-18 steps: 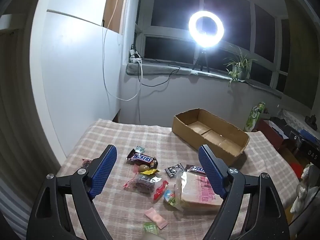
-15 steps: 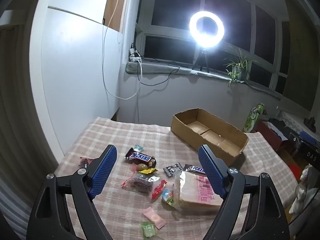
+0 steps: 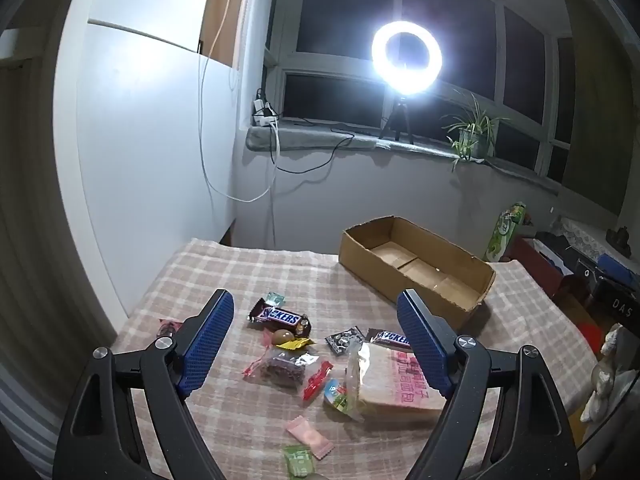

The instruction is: Organize snacks

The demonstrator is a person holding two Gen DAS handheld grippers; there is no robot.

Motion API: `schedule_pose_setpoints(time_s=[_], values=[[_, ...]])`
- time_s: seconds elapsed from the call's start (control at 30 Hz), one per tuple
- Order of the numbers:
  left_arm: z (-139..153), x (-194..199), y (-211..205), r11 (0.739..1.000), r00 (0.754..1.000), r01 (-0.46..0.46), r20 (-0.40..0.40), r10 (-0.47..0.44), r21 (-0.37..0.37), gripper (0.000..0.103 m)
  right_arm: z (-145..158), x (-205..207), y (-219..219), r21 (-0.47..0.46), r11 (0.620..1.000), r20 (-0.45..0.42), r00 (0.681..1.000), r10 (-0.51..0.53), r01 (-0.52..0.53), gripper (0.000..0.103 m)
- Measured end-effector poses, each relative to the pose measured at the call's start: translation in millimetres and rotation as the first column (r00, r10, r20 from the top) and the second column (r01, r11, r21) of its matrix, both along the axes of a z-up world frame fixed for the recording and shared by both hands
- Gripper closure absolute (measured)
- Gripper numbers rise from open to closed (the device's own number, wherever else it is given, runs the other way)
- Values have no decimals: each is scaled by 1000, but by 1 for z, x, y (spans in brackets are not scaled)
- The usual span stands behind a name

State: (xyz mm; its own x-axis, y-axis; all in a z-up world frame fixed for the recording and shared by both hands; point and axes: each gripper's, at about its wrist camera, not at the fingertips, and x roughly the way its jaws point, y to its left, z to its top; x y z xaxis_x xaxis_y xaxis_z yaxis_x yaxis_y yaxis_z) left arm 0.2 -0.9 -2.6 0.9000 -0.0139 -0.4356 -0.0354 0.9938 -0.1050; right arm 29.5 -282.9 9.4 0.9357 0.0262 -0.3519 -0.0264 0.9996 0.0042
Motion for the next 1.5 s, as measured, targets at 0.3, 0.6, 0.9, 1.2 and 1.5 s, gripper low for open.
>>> schedule_pose_setpoints(time_s=[0.3,0.6,0.9,1.2,1.5], values=[[0,1,2,1000,1000,-1,-3,1,0,19,-2,1,3,-2,1000,-17,1000,2,-2,0],[-1,1,0,1000,1000,0,0,0,1,19,-5,2,3,-1,1000,-18,1000,4,-4,0],[-1,0,-1,1000,1000,0,-1,0,1,19,-5,3,3,-1,1000,-18,1000,2,-2,0],[0,2,-2,1000,1000,3,-5,-3,1,19,-11,6,5,-5,1000,-26,1000,10,-10,0],[0,3,-2,1000,1000,2,-4,-2,0,19,-11,6,6,-6,1000,-25,1000,10,-10,0]])
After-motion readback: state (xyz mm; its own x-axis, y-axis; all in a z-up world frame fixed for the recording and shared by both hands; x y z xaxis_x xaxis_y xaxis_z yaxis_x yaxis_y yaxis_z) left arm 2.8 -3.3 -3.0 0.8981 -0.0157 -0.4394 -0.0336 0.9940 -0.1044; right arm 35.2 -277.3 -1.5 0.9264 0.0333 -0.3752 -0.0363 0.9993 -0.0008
